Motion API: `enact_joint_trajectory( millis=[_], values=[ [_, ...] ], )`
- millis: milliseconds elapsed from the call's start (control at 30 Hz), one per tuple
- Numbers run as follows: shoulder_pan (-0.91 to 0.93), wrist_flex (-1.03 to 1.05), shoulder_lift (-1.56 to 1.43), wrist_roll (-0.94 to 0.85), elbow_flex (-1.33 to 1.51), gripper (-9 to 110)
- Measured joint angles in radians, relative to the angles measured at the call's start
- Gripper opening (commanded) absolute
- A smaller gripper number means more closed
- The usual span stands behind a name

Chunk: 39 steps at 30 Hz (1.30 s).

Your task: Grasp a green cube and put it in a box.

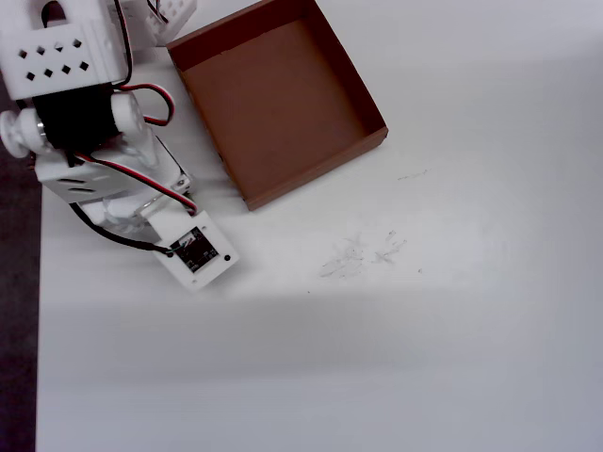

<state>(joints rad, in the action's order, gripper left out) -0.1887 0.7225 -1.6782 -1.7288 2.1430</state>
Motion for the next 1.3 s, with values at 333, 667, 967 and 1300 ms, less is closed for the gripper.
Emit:
enact_joint_trajectory(
  millis=[333, 667, 967, 1300],
  values=[
    [0.003, 0.026, -0.084, 0.000, 0.002, 14],
    [-0.034, 0.153, -0.276, 0.011, 0.002, 14],
    [-0.178, 0.330, -0.463, 0.078, 0.002, 14],
    [-0.333, 0.368, -0.511, 0.129, 0.025, 14]
  ],
)
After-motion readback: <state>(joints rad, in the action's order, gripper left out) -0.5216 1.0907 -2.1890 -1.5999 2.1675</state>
